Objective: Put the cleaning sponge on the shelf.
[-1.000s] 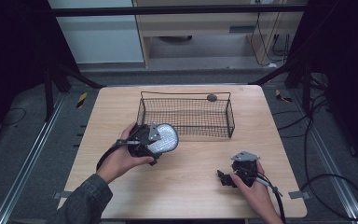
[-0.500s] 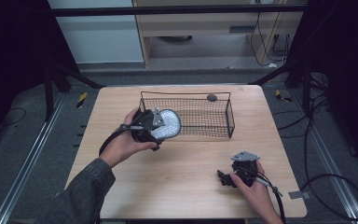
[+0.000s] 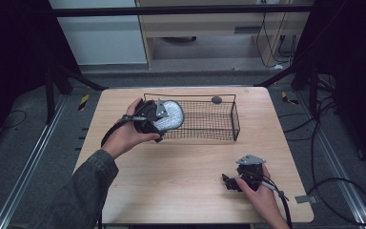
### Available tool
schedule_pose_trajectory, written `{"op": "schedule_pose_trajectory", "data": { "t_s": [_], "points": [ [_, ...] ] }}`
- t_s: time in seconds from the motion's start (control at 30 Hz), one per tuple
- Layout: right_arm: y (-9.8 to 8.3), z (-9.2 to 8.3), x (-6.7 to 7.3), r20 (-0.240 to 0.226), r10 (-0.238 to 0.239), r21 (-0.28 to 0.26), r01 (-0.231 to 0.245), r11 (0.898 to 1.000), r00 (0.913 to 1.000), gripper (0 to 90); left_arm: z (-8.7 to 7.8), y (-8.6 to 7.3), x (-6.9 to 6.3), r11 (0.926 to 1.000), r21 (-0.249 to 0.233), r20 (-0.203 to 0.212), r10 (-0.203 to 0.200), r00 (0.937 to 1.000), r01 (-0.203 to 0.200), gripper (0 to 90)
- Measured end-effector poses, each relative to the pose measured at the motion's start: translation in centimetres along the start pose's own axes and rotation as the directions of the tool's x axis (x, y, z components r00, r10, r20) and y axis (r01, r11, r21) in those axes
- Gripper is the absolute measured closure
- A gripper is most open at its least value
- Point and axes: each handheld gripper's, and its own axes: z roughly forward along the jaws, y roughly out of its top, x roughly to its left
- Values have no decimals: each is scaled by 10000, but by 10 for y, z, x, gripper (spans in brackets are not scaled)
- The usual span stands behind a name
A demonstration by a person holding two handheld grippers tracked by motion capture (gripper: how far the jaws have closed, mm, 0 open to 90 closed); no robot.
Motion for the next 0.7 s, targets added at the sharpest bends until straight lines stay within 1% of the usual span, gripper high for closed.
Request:
{"op": "schedule_pose_trajectory", "data": {
  "t_s": [0.1,0.17,0.2,0.27,0.33,0.4,0.47,0.57,0.6,0.7],
  "points": [
    [0,0,0,-6,-7,-2,7,10000,10000,3,2,2,3,10000,58,-20,12,10000,-12,49],
    [0,0,0,-7,-5,-7,5,10000,10000,3,5,2,4,10000,9,-45,43,10000,-43,49],
    [0,0,0,-24,25,-18,-25,10000,10000,3,5,3,5,9999,122,-52,105,9999,-105,49],
    [0,0,0,-24,32,-19,-32,10000,10000,3,7,4,6,9998,120,-138,186,9997,-184,50],
    [0,0,0,-4,-4,-11,4,10000,10000,3,9,4,8,9999,95,-142,121,9998,-119,49],
    [0,0,0,-23,32,-17,-32,10000,10000,3,10,5,9,9997,174,-202,197,9996,-193,49],
    [0,0,0,-23,28,-18,-29,10000,10000,3,10,7,11,9994,152,-326,320,9990,-315,49],
    [0,0,0,-61,94,1,-94,10000,9999,3,12,11,14,9992,99,-392,379,9985,-375,50],
    [0,0,0,-23,30,-12,-30,10000,10000,3,12,12,16,9990,166,-436,420,9982,-413,49],
    [0,0,0,-32,64,-6,-65,10000,10000,3,15,17,19,9988,104,-557,483,9973,-478,49]
  ]
}}
